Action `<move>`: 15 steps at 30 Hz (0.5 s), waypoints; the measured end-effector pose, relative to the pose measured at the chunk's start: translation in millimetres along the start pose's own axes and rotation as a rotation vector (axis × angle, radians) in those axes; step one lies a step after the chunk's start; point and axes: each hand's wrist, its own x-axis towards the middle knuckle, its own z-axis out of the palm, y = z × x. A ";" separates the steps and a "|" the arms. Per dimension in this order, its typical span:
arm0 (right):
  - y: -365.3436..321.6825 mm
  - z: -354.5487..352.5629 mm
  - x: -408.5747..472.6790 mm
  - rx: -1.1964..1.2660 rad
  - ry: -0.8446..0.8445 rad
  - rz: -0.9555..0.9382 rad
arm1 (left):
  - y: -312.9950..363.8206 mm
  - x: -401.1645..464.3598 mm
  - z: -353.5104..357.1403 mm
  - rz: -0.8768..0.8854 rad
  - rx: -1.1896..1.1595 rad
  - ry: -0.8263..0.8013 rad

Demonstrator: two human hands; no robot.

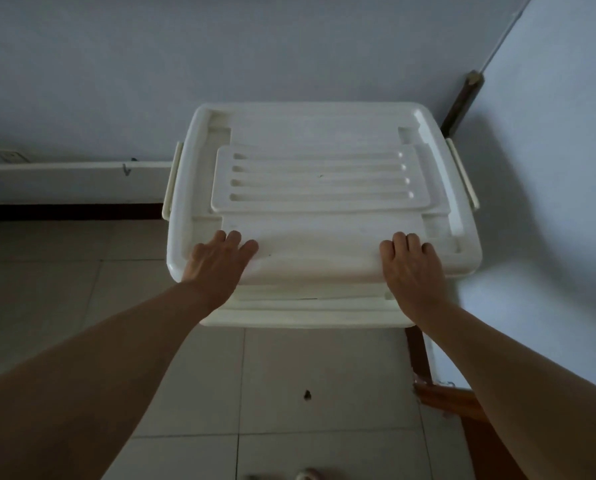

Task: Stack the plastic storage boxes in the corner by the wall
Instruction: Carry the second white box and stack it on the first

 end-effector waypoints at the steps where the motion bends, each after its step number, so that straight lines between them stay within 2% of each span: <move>1: -0.3 1.1 1.0 -0.005 0.023 -0.004 | -1.8 0.8 1.0 0.014 0.014 0.010; 15: -40.2 -4.3 -4.1 -0.026 0.057 0.003 | -31.3 -13.4 14.8 -0.040 0.043 0.006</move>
